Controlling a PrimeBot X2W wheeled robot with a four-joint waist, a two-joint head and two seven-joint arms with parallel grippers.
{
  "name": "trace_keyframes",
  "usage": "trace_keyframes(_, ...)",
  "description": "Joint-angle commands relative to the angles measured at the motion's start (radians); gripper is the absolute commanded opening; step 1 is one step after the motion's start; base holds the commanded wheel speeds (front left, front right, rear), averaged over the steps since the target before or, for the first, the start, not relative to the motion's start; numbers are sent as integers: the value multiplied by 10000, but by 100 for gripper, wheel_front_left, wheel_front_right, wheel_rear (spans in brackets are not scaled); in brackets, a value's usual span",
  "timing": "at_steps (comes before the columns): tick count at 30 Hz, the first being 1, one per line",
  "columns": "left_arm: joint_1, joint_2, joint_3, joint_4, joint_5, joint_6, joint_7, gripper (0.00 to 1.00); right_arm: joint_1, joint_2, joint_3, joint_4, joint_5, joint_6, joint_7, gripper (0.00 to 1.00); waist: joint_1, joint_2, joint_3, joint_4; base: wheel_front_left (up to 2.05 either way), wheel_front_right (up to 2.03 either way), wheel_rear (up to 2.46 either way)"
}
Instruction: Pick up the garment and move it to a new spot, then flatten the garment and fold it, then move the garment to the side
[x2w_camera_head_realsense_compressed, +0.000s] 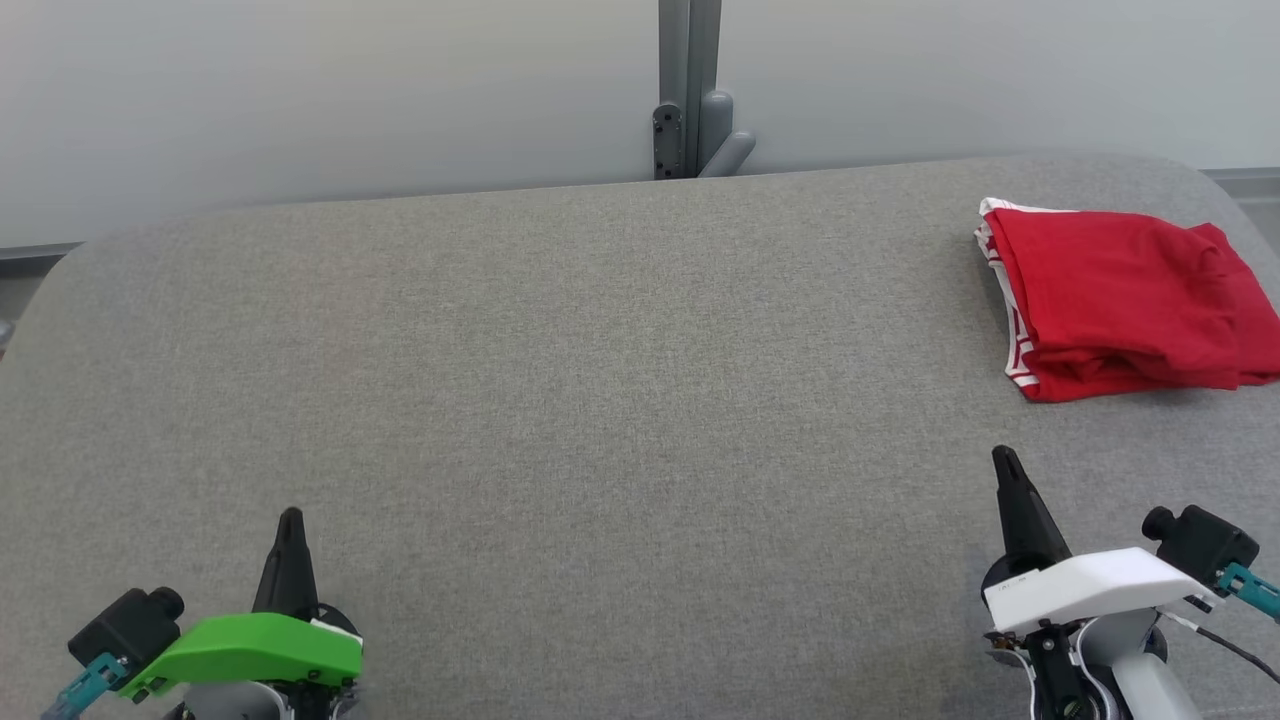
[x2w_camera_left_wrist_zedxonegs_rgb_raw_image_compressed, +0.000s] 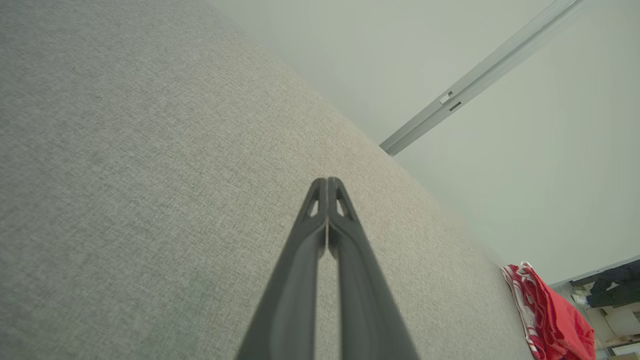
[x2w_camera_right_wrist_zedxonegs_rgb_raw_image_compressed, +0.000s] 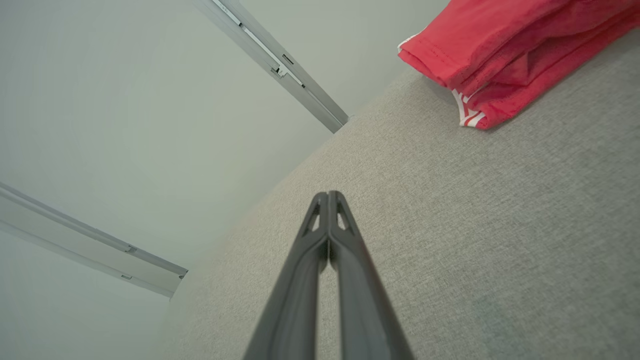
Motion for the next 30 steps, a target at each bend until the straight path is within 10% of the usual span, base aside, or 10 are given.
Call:
trace_keyframes(1, -325, 25, 83, -71, -300, -65, 81, 0, -263, -79, -62, -76, 324, -2, 53, 0, 0, 20, -2, -1, 0, 0, 0)
trace_keyframes(30, -879, 25, 495, 257, -3439, -407, 1028, 0, -390, -225, -361, 29, 3644, -2, 638, 0, 0, 35, -60, -35, 0, 0, 0)
